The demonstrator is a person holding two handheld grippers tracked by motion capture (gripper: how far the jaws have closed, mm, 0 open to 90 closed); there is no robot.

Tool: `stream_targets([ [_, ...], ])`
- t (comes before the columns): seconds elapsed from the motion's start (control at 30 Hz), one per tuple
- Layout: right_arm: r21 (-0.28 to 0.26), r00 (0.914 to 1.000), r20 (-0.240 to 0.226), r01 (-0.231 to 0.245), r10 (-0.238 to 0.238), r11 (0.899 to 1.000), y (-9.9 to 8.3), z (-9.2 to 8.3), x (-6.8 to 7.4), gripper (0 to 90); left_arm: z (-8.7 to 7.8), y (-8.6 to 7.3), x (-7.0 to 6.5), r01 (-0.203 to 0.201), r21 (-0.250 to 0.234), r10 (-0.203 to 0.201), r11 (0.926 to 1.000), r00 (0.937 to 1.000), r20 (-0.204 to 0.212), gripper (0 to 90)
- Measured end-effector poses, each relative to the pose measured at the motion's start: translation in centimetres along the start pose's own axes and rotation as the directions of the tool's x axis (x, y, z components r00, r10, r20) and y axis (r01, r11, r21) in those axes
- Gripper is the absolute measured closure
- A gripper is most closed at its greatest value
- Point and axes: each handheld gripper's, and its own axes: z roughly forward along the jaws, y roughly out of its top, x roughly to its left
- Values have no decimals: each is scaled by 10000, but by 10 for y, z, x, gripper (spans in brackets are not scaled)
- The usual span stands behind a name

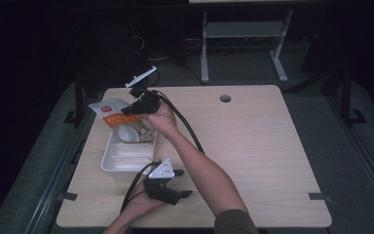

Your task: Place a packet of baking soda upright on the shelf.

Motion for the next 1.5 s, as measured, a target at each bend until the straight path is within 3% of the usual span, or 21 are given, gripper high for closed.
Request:
stream_targets([
  [0.2, -19, 9991, 153, -407, 407, 9992, -11, 3, -9, 885, -1, 0, 2, 83, -53, -84, 10000, 10000, -45, 250],
  [0.47, 682, 9966, 809, 79, -134, 9976, -14, -1, -8, 807, 0, 0, 1, 45, -18, -45, 10000, 10000, -33, 250],
  [0.67, 1257, 9958, 806, 336, -440, 9915, -23, -2, -9, 822, 0, 0, 0, 44, 28, -44, 10000, 10000, -4, 250],
  [0.93, 1551, 9954, 783, 426, -553, 9870, -27, -2, -10, 807, 1, 0, 0, 38, 23, -37, 10000, 10000, -11, 250],
  [1.1, 2008, 9944, 756, 569, -734, 9780, -34, 3, -11, 801, 1, 0, 0, 3, 36, -3, 10000, 10000, -13, 250],
  [1.5, 2101, 9959, 630, 507, -652, 9764, -40, 5, -14, 879, 1, 0, 0, 28, 37, -28, 10000, 10000, -36, 250],
])
